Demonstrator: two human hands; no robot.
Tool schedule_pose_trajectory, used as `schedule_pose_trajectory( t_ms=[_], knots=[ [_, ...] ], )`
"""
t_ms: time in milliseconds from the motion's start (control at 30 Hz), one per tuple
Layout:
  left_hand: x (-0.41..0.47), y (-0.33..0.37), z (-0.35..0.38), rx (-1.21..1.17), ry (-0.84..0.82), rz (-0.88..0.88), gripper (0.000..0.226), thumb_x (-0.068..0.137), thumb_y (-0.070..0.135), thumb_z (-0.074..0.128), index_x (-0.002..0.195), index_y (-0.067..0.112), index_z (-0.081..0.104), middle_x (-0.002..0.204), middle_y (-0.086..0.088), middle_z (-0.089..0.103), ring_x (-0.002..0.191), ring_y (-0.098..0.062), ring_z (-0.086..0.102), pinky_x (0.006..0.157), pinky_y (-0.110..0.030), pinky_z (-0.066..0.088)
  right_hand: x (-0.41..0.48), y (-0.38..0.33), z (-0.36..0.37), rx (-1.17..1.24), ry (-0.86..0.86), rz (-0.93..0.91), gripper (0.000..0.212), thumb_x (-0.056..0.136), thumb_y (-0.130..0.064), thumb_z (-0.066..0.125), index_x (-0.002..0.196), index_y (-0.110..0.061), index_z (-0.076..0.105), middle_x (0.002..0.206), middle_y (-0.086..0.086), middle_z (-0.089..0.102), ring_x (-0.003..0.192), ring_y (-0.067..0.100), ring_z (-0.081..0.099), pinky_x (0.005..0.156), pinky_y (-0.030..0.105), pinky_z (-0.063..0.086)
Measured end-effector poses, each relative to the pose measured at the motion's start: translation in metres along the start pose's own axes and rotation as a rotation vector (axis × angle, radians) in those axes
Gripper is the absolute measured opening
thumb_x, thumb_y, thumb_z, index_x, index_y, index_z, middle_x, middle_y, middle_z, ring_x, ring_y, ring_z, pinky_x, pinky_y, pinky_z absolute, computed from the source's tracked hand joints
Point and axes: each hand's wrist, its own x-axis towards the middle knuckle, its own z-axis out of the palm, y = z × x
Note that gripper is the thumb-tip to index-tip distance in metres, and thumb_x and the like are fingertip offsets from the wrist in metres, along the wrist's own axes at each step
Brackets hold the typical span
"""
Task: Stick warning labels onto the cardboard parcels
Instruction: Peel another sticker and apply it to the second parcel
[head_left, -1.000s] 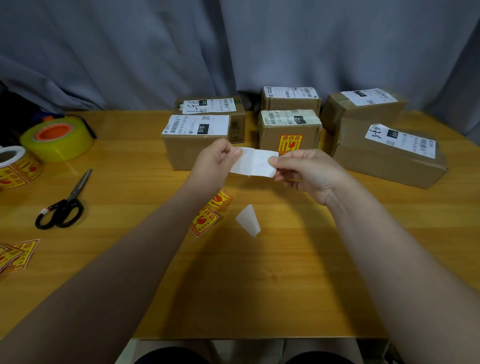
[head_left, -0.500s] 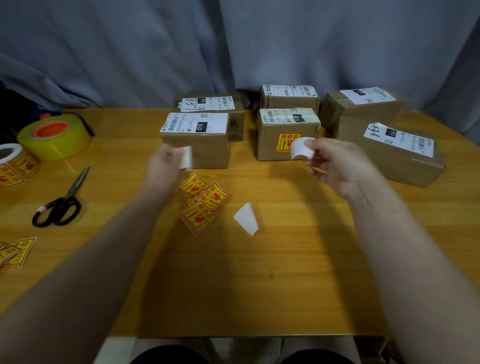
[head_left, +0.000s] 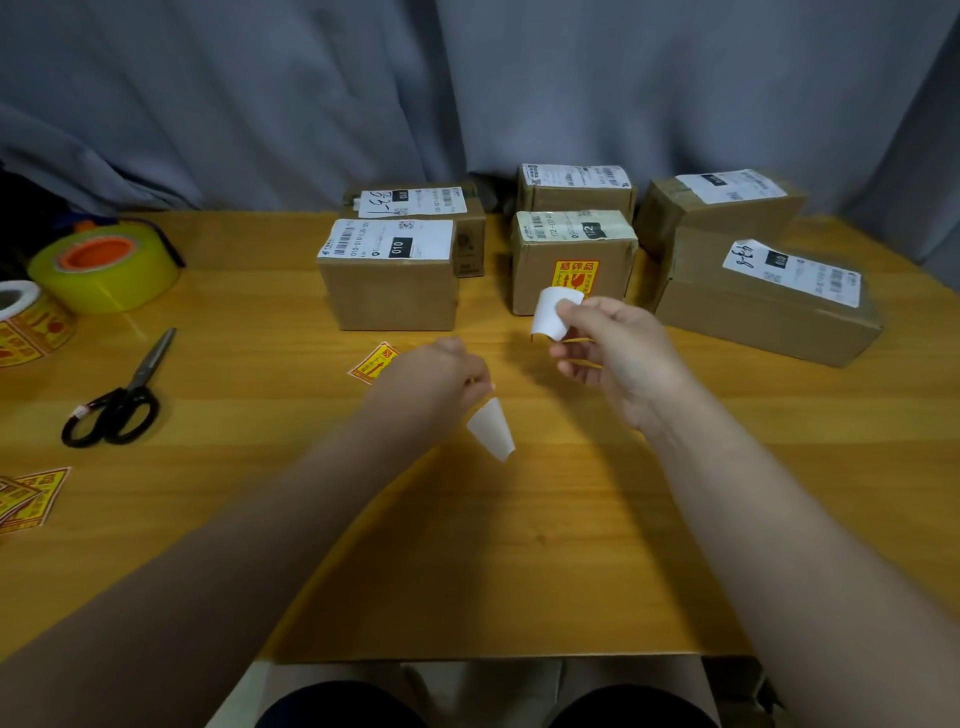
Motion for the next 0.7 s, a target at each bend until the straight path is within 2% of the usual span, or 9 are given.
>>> schedule_pose_trajectory(
  t_ms=[67, 167, 267, 333, 467, 567, 633, 700],
  knots=[
    [-0.002, 0.003, 0.006, -0.013, -0.107, 0.003, 0.022, 0.092, 0.023, 0.054, 0.102, 0.016, 0.072, 0.101, -0.010, 0.060, 0.096, -0.026, 0.057, 0.081, -0.035, 0.044, -0.004, 0.003, 0.000, -0.016, 0.000, 0.004, 0.013, 0.088, -0.016, 0.063, 0.076, -0.017, 0.058, 0.067, 0.001, 0.063, 0.059, 0.013, 0.060, 0.055, 0.024, 0.049],
    [-0.002, 0.011, 0.008, -0.094, -0.161, -0.022, 0.021, 0.090, 0.022, 0.057, 0.098, 0.012, 0.074, 0.096, -0.016, 0.062, 0.096, -0.029, 0.057, 0.082, -0.039, 0.044, -0.009, 0.005, -0.001, -0.018, 0.005, -0.006, 0.014, 0.088, -0.014, 0.062, 0.075, -0.017, 0.057, 0.065, 0.002, 0.063, 0.057, 0.012, 0.059, 0.056, 0.024, 0.048],
    [-0.002, 0.025, 0.007, -0.135, -0.244, -0.024, 0.044, 0.083, 0.041, 0.054, 0.094, 0.002, 0.071, 0.091, -0.017, 0.061, 0.096, -0.029, 0.056, 0.083, -0.042, 0.043, -0.016, 0.006, -0.004, -0.005, 0.023, -0.017, 0.016, 0.089, -0.013, 0.061, 0.074, -0.016, 0.056, 0.066, 0.003, 0.062, 0.054, 0.010, 0.059, 0.057, 0.024, 0.047],
    [-0.003, 0.034, 0.006, -0.144, -0.275, -0.025, 0.046, 0.085, 0.043, 0.057, 0.098, 0.001, 0.070, 0.098, -0.018, 0.063, 0.098, -0.026, 0.056, 0.086, -0.040, 0.043, -0.021, 0.004, -0.007, 0.007, 0.029, -0.034, 0.015, 0.089, -0.013, 0.062, 0.074, -0.016, 0.057, 0.068, 0.004, 0.062, 0.056, 0.010, 0.059, 0.058, 0.024, 0.048],
    [-0.006, 0.037, -0.001, -0.261, -0.175, -0.066, 0.026, 0.087, 0.036, 0.062, 0.098, 0.015, 0.073, 0.107, -0.006, 0.053, 0.105, -0.016, 0.050, 0.091, -0.026, 0.039, -0.033, 0.000, -0.015, 0.071, 0.025, -0.098, 0.009, 0.087, -0.017, 0.064, 0.079, -0.018, 0.059, 0.079, 0.004, 0.064, 0.068, 0.013, 0.060, 0.062, 0.026, 0.049],
    [-0.002, 0.038, -0.006, -0.307, -0.014, -0.121, 0.023, 0.088, 0.034, 0.061, 0.106, 0.020, 0.067, 0.106, -0.001, 0.040, 0.100, -0.013, 0.046, 0.091, -0.022, 0.035, -0.036, -0.004, -0.027, 0.006, 0.102, -0.208, 0.005, 0.085, -0.022, 0.067, 0.085, -0.020, 0.063, 0.088, 0.000, 0.063, 0.083, 0.012, 0.059, 0.074, 0.028, 0.048],
    [0.008, 0.046, -0.007, -0.326, 0.068, -0.127, 0.030, 0.090, 0.034, 0.058, 0.116, 0.020, 0.060, 0.108, 0.001, 0.037, 0.094, -0.012, 0.044, 0.090, -0.023, 0.037, -0.032, -0.007, -0.046, -0.078, 0.196, -0.268, 0.022, 0.081, -0.026, 0.071, 0.100, -0.019, 0.064, 0.102, -0.002, 0.063, 0.096, 0.011, 0.057, 0.086, 0.027, 0.047],
    [0.024, 0.060, -0.004, -0.354, 0.112, -0.103, 0.037, 0.090, 0.034, 0.058, 0.124, 0.019, 0.053, 0.113, 0.001, 0.036, 0.098, -0.014, 0.045, 0.095, -0.026, 0.039, -0.023, -0.010, -0.074, -0.142, 0.303, -0.274, 0.042, 0.075, -0.036, 0.075, 0.112, -0.027, 0.058, 0.125, 0.000, 0.052, 0.112, 0.013, 0.050, 0.099, 0.031, 0.042]
  ],
)
